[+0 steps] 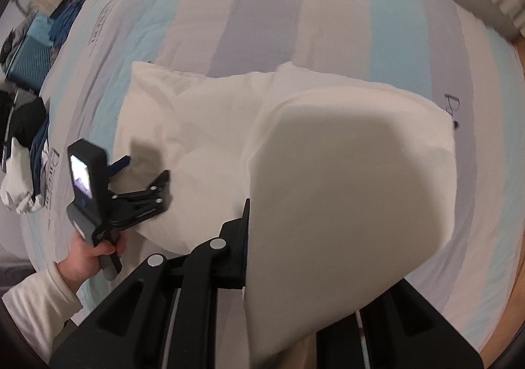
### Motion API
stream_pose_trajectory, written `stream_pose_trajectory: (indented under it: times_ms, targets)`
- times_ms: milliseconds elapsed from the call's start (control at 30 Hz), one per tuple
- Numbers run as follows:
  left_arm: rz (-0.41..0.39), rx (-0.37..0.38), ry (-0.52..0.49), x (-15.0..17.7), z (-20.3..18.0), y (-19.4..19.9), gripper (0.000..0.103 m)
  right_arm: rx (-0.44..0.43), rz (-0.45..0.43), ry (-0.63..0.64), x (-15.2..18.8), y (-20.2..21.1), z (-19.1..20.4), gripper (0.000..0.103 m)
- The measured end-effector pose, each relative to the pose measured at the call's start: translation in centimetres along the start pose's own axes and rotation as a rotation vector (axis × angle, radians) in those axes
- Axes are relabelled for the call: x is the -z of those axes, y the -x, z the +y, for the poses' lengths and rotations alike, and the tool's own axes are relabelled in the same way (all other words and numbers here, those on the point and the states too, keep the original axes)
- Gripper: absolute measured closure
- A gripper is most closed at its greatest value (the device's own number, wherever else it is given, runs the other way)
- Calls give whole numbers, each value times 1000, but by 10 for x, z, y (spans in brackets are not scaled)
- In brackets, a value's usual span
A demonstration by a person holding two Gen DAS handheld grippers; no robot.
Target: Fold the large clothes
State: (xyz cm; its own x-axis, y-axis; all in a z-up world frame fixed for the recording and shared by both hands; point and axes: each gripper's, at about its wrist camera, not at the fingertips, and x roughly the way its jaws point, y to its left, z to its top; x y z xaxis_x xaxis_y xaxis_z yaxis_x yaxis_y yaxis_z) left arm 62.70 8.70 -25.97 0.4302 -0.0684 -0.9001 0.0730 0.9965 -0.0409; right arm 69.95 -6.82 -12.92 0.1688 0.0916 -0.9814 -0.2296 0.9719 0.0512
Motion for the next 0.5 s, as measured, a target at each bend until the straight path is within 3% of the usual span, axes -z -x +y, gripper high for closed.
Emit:
stream_pose_trajectory:
  times_ms: [500]
  targets:
    - [28, 103, -29, -8, 18, -8, 6, 9, -13, 36, -12, 7, 78, 89]
